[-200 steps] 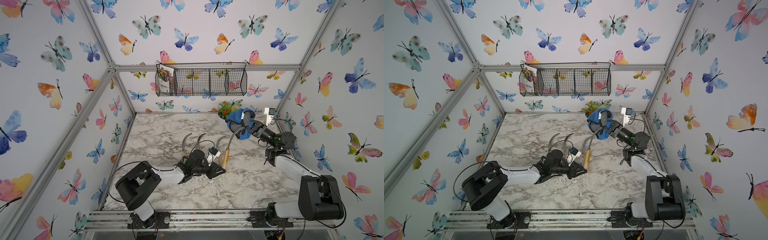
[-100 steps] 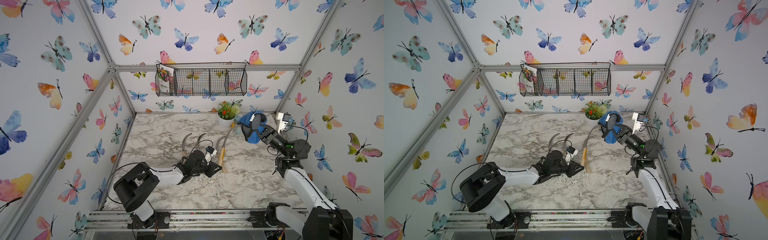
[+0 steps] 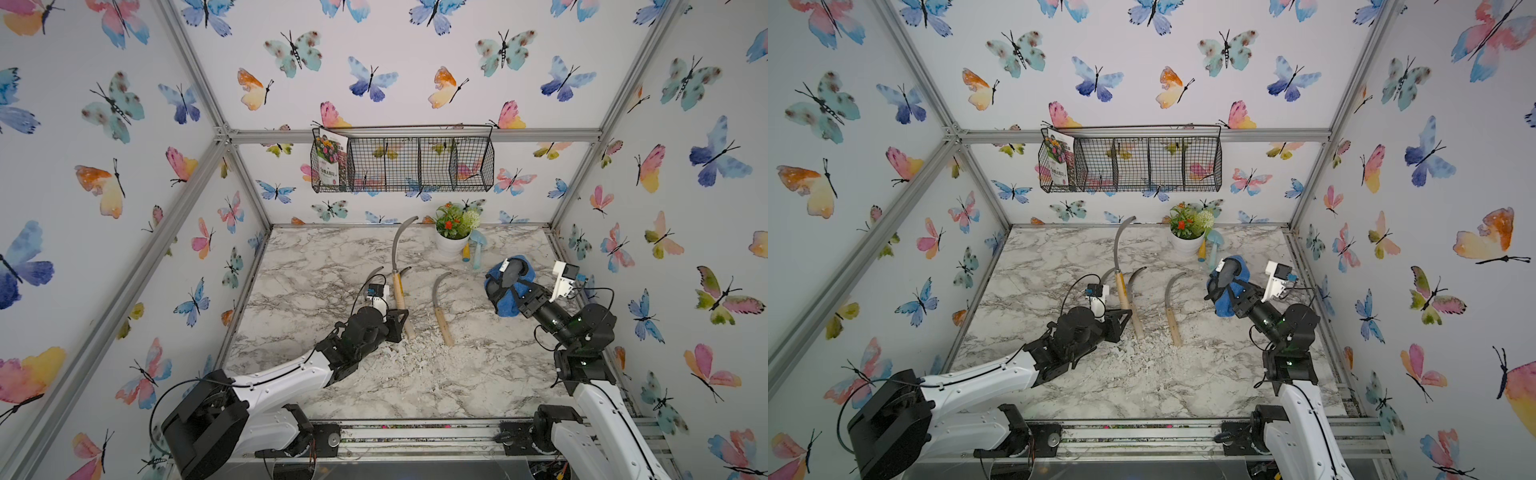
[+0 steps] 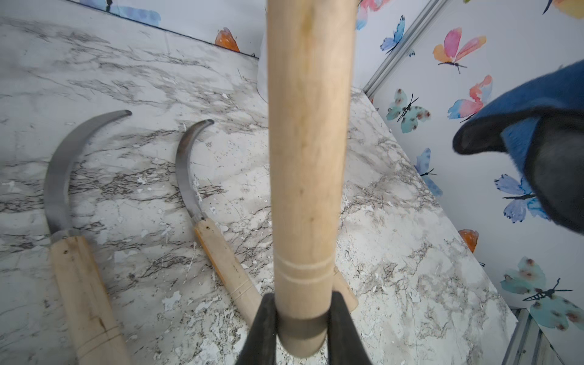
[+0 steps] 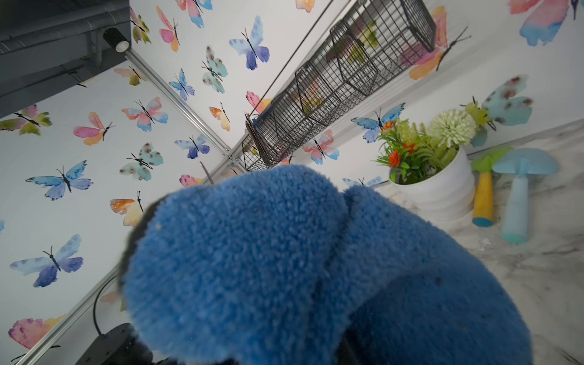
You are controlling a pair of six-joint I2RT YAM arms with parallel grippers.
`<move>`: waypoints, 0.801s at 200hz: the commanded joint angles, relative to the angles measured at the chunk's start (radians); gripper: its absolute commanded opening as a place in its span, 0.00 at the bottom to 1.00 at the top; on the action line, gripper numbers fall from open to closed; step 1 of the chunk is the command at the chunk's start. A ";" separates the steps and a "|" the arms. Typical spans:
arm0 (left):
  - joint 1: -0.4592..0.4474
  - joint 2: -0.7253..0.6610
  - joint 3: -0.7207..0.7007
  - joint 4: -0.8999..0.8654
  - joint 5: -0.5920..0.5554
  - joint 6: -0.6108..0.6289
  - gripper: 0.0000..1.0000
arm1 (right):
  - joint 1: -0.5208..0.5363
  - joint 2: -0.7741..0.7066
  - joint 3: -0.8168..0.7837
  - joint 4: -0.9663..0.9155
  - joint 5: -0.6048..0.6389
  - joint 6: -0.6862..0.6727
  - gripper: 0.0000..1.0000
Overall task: Wipe small sickles with rags
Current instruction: Place the small sickle at the center of the board.
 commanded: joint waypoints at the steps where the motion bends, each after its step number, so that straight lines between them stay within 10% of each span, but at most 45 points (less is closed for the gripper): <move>1: 0.003 -0.072 -0.020 -0.044 -0.080 -0.012 0.00 | -0.002 -0.039 -0.026 -0.022 0.028 -0.048 0.02; 72: 0.030 -0.255 -0.154 -0.210 -0.297 -0.124 0.00 | -0.002 0.031 -0.087 0.094 -0.013 -0.058 0.02; 121: 0.273 -0.353 -0.266 -0.316 -0.246 -0.223 0.00 | -0.002 0.125 -0.081 0.132 -0.050 -0.090 0.02; 160: 0.450 -0.137 -0.185 -0.378 -0.111 -0.188 0.00 | -0.002 0.147 -0.087 0.146 -0.069 -0.092 0.02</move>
